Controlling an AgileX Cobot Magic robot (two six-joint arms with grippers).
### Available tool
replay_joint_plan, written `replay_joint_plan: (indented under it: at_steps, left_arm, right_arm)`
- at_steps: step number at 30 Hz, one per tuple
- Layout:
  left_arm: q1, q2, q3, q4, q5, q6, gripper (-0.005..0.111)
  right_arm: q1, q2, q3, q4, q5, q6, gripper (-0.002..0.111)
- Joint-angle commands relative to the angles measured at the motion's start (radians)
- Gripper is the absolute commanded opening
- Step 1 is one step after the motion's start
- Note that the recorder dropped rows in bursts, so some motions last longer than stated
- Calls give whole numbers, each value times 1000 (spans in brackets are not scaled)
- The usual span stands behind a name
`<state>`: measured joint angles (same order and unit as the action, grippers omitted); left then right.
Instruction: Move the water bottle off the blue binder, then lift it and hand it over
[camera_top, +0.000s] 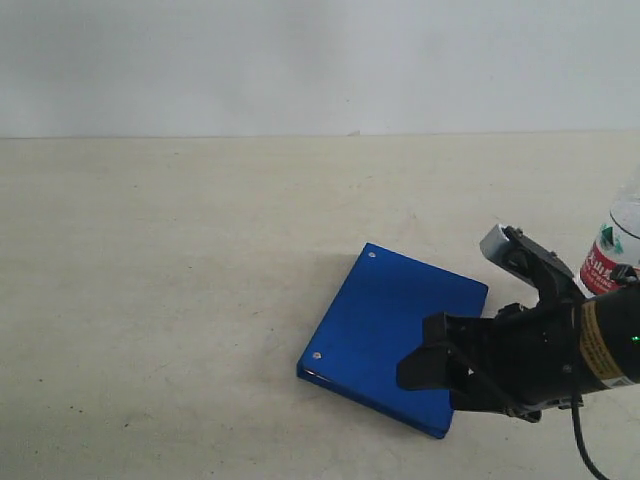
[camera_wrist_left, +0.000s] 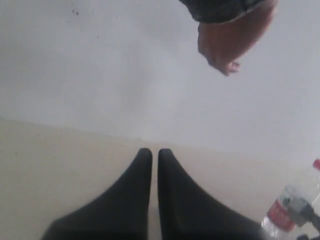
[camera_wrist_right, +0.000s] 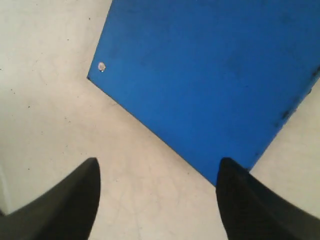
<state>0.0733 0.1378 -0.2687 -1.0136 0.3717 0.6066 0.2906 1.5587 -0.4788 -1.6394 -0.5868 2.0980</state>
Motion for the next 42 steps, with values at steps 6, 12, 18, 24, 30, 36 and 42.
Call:
replay_joint_plan:
  at_steps: [6,12,18,24,30,36,42]
  left_arm:
    - [-2,729,-126,-302,176,477,4]
    - [-5,1119,-220,-598,317,796,5]
    - [-5,1482,-351,-731,510,885,41]
    - [-57,1819,-513,-731,635,879,64]
    - [-110,1949,-632,-701,645,845,64]
    - [-165,1950,-686,-566,478,828,64]
    - [-179,1953,-693,-556,473,826,64]
  right_arm:
    - [-2,2,2,15,91,-4,59]
    - [-2,2,2,80,199,-4,59]
    - [-2,32,2,116,246,-4,59]
    - [-2,80,0,155,243,-4,59]
    - [-2,81,-2,203,222,-6,59]
    - [-2,83,-85,207,98,-98,59]
    - [-2,83,-211,197,-78,-68,59]
